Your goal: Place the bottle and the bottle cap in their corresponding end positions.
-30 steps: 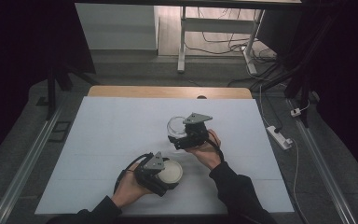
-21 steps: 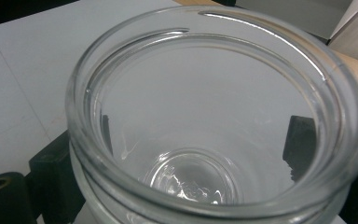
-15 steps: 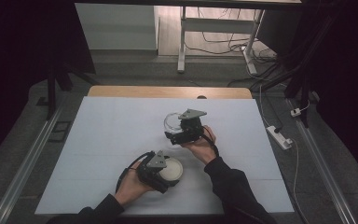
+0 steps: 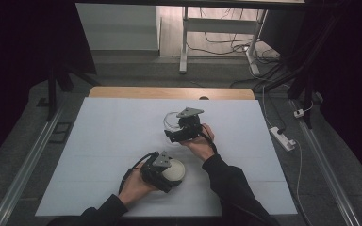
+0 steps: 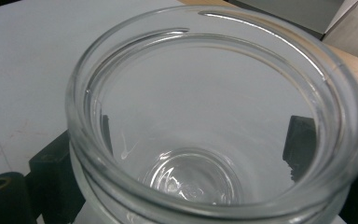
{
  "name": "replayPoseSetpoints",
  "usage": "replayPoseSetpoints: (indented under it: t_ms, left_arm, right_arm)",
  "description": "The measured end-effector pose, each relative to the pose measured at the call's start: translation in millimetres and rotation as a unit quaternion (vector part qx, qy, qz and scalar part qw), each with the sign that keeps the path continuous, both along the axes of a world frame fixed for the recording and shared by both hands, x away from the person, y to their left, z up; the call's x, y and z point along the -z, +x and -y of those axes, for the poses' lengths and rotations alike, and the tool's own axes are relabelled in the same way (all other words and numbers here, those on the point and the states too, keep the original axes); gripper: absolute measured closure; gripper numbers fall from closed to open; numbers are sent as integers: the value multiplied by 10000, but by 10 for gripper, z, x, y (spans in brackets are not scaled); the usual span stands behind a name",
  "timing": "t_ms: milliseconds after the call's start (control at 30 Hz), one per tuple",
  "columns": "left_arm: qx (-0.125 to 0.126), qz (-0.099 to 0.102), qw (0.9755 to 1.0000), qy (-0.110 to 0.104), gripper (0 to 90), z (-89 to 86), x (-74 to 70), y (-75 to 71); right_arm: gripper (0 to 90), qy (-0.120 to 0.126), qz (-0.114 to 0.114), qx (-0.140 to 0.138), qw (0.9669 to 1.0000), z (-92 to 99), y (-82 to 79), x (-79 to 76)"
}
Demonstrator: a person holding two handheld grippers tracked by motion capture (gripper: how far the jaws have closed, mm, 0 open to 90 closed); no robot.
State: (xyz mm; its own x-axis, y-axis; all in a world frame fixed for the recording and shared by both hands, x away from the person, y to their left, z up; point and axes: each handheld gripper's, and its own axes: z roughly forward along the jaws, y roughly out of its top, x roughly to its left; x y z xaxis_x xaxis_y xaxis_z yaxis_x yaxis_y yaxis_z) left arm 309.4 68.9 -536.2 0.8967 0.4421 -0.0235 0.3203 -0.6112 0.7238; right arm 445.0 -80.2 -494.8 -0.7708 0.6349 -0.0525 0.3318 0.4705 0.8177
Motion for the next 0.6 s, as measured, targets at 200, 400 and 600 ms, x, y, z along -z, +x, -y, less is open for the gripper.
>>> replayPoseSetpoints:
  t_ms: [200,400,600]
  left_arm:
    - [-47,-8,9999,100,78,5,26,16]
    - [-88,-8,9996,253,78,24,57,23]
    - [-106,-48,9991,397,75,45,65,30]
  right_arm:
    - [60,-118,4,27,9999,-37,44,83]
    - [59,-79,67,1,9999,-45,40,109]
    - [56,51,-56,-39,10000,7,65,123]
